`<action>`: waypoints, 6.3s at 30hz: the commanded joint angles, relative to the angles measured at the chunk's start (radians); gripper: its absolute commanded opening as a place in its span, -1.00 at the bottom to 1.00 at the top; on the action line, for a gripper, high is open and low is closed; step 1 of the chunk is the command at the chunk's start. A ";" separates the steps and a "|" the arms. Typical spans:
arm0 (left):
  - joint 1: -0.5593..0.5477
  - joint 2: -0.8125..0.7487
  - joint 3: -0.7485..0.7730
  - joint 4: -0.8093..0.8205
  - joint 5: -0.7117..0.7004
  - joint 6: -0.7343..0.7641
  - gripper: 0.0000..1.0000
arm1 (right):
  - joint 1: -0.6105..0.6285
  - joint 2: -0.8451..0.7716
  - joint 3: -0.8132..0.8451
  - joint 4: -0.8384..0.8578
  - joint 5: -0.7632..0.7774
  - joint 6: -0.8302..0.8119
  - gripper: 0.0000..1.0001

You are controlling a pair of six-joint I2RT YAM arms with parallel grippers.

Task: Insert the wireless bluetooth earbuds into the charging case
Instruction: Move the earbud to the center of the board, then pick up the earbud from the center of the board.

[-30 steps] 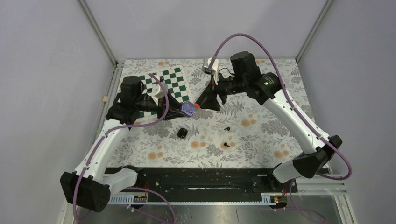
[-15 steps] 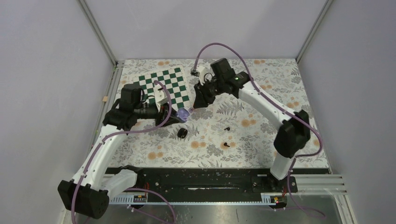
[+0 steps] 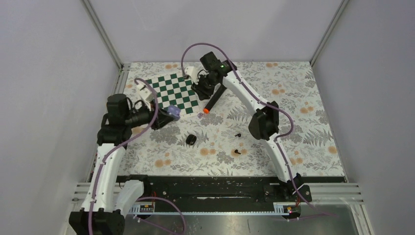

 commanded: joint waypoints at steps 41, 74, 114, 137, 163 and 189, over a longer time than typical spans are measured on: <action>0.297 -0.064 -0.075 0.287 0.096 -0.347 -1.00 | 0.134 0.180 -0.062 -0.007 0.295 -0.007 -0.25; 0.309 -0.061 -0.123 0.374 0.132 -0.370 -1.00 | 0.110 -0.171 -0.690 0.062 0.073 0.323 -0.35; 0.308 -0.021 -0.093 0.326 0.114 -0.346 -1.00 | 0.046 -0.346 -0.837 0.069 0.072 0.683 0.03; 0.309 -0.029 -0.081 0.272 0.111 -0.316 -1.00 | 0.061 -0.237 -0.776 0.074 0.034 0.690 -0.23; 0.309 -0.061 -0.042 0.113 0.099 -0.178 -1.00 | 0.044 -0.706 -1.240 0.223 -0.277 -1.296 -0.33; 0.323 -0.102 -0.034 0.059 0.075 -0.137 -1.00 | 0.083 -0.446 -1.041 0.027 -0.108 -1.756 -0.26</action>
